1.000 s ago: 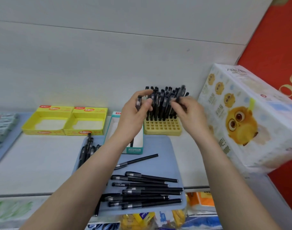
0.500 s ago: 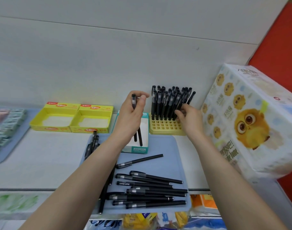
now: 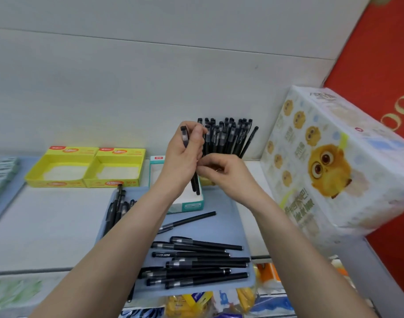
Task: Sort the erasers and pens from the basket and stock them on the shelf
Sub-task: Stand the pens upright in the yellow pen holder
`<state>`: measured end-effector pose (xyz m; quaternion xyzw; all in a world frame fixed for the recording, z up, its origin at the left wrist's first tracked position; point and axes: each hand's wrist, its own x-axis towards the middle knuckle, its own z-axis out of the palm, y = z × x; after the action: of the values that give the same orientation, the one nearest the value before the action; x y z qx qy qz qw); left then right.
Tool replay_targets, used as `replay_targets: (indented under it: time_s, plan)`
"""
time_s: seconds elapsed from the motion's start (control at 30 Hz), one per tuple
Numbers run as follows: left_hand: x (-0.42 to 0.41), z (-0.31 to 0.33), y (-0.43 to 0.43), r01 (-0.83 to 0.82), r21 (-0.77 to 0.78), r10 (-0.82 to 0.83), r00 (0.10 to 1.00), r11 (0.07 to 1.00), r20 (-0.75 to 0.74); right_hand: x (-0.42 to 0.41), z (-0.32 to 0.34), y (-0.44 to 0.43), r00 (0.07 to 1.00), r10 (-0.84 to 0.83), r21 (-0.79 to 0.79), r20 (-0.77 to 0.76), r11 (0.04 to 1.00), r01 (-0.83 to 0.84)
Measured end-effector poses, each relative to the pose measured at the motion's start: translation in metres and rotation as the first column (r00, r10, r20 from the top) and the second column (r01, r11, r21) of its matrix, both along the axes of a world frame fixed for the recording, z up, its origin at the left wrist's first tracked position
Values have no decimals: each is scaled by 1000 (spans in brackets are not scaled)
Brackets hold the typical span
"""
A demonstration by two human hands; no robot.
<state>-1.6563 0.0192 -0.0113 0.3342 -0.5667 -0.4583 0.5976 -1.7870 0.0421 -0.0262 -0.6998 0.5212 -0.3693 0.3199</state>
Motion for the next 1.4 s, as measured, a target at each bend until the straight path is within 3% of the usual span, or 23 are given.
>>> replay_targets:
  time_s: [0.13, 0.3, 0.47, 0.6, 0.67, 0.77, 0.83, 0.97, 1.17, 1.3, 1.4]
  plan:
    - [5, -6, -6, -90, -23, 92, 991, 996, 98, -20, 3, -3, 996, -38, -4, 76, 999, 39]
    - [-1, -5, -8, -80, -7, 80, 996, 997, 46, -4, -8, -2, 979, 126, 47, -157, 992, -120]
    - [6, -1, -5, -146, -95, 160, 973, 985, 164, -1, -11, -7, 999, 13, 16, -34, 1000, -13]
    - [20, -3, -7, -165, -57, 170, 980, 985, 101, -23, 2, -13, 927, -290, -83, 239, 945, 317]
    - [26, -8, -8, -158, 9, 157, 986, 987, 60, -44, 6, -16, 850, -497, -161, 174, 837, 522]
    - [26, -15, -7, -197, 79, 187, 976, 977, 113, -66, -4, -26, 765, -644, -223, 10, 744, 630]
    - [24, -15, -5, -178, 122, 163, 980, 977, 118, -70, -19, -36, 748, -662, -213, -54, 739, 639]
    - [21, -7, -4, -94, 225, 107, 993, 970, -45, -73, -32, -50, 749, -657, -225, -81, 745, 629]
    - [21, -7, -5, -90, 218, 107, 992, 972, -66, -70, -38, -51, 746, -615, -260, -255, 787, 560]
    - [19, -7, -3, -84, 218, 103, 991, 972, -80, -68, -28, -45, 728, -663, -383, -178, 727, 569]
    - [16, -6, -7, -68, 231, 93, 991, 971, -101, -66, -19, -49, 754, -626, -361, -198, 762, 538]
